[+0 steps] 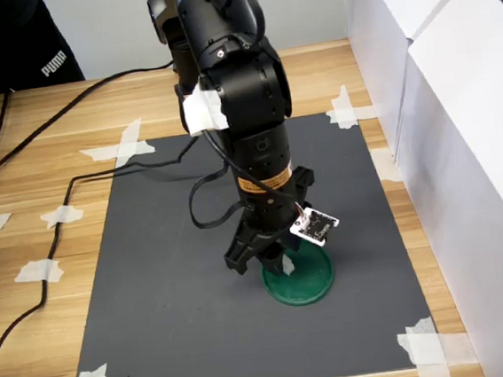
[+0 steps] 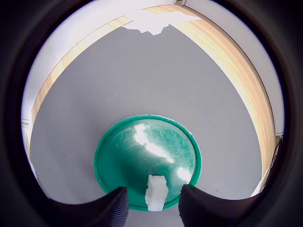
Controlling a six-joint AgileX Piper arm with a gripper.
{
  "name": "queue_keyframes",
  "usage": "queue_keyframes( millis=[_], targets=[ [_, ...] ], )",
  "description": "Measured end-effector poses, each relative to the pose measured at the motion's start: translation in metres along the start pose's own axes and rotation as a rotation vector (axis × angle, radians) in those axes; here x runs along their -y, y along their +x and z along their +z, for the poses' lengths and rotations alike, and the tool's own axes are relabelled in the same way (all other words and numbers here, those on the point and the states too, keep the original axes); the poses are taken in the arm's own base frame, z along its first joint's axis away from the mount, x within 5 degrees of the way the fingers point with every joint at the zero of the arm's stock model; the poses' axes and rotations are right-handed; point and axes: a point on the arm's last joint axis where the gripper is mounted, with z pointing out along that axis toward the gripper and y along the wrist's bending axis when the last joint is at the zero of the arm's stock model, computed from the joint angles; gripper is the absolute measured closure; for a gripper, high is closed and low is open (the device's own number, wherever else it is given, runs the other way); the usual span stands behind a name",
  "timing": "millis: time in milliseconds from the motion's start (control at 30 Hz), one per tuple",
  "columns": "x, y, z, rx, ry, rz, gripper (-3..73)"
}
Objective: Grasp a white terminal and put it on the green lid.
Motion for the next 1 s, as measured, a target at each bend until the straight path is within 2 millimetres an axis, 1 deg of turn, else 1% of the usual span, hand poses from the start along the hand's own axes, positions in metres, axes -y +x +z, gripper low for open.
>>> queue_keyframes(
  millis=[100, 233, 300, 367, 400, 467, 533, 633, 667, 733, 800, 867, 1000],
  targets=[
    [0.002, -0.003, -0.021, 0.051, 0.037, 0.000, 19.5],
    [0.001, -0.002, -0.068, 0.157, 0.113, 0.014, 19.1],
    [-0.002, 0.006, -0.089, 0.195, 0.142, 0.035, 19.6],
    [-0.004, 0.017, -0.107, 0.236, 0.169, 0.074, 22.2],
    [-0.003, 0.024, -0.116, 0.259, 0.185, 0.097, 24.0],
    [-0.002, 0.041, -0.126, 0.290, 0.218, 0.147, 31.3],
    [-0.001, 0.060, -0.135, 0.312, 0.256, 0.191, 42.0],
    [0.001, 0.092, -0.151, 0.349, 0.333, 0.253, 60.9],
    [0.000, 0.101, -0.157, 0.365, 0.362, 0.273, 64.8],
    [-0.002, 0.117, -0.166, 0.394, 0.412, 0.306, 68.6],
    [-0.007, 0.132, -0.177, 0.429, 0.460, 0.335, 70.0],
    [-0.016, 0.143, -0.184, 0.467, 0.486, 0.368, 70.6],
    [-0.040, 0.161, -0.185, 0.543, 0.484, 0.471, 71.0]
  ],
)
